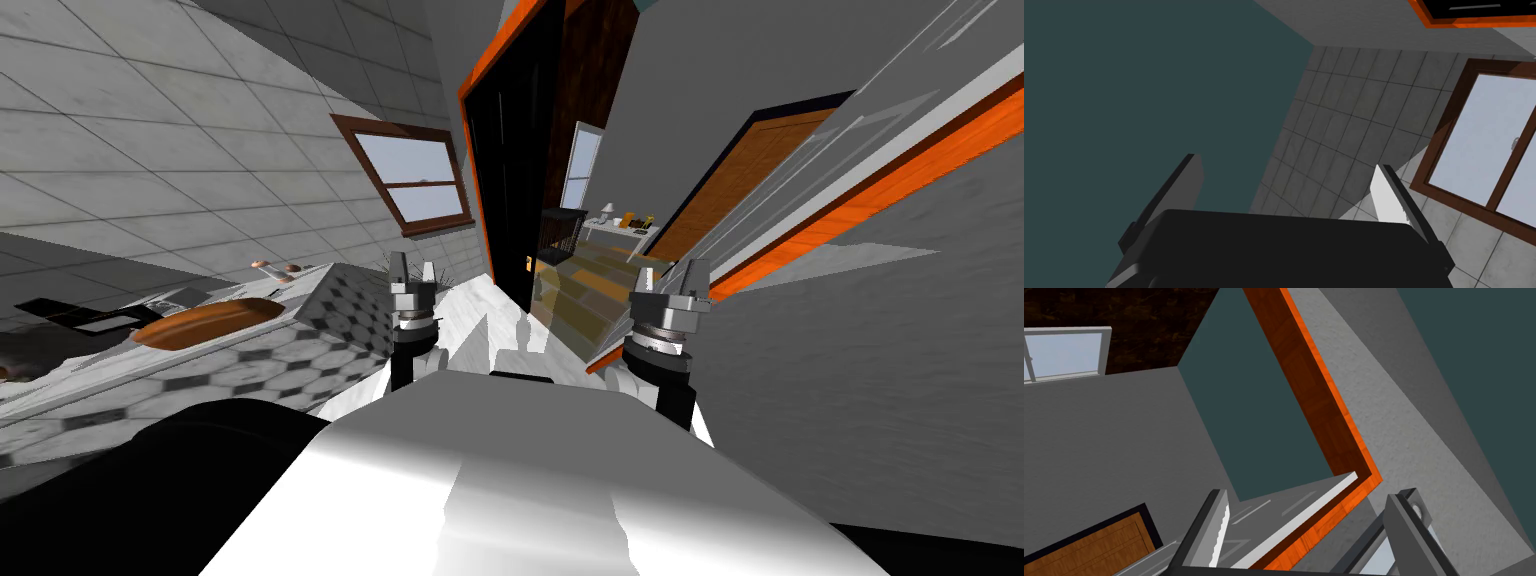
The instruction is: Push the door open
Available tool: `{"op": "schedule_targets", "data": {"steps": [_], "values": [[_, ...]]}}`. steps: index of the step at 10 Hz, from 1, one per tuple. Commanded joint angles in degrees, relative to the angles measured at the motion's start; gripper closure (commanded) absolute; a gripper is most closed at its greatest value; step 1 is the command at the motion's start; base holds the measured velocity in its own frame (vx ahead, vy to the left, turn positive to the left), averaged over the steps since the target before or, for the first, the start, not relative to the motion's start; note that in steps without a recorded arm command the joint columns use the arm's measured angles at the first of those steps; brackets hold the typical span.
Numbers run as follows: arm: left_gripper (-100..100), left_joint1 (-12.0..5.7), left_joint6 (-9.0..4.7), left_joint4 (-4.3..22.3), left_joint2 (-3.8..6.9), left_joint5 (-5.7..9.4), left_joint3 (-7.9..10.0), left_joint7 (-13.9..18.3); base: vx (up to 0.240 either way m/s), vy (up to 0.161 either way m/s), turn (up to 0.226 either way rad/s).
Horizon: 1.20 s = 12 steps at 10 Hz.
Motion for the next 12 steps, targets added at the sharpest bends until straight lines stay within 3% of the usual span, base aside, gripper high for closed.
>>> {"op": "schedule_targets", "data": {"steps": [1, 12], "values": [[-100, -0.58, -0.20, 1.59, 0.33, 0.05, -0.05, -0.01, 0.147, -0.011, -0.073], [-100, -5.33, -1.79, 14.53, 2.12, 0.50, -0.47, -0.09, 0.073, 0.043, -0.096]]}}
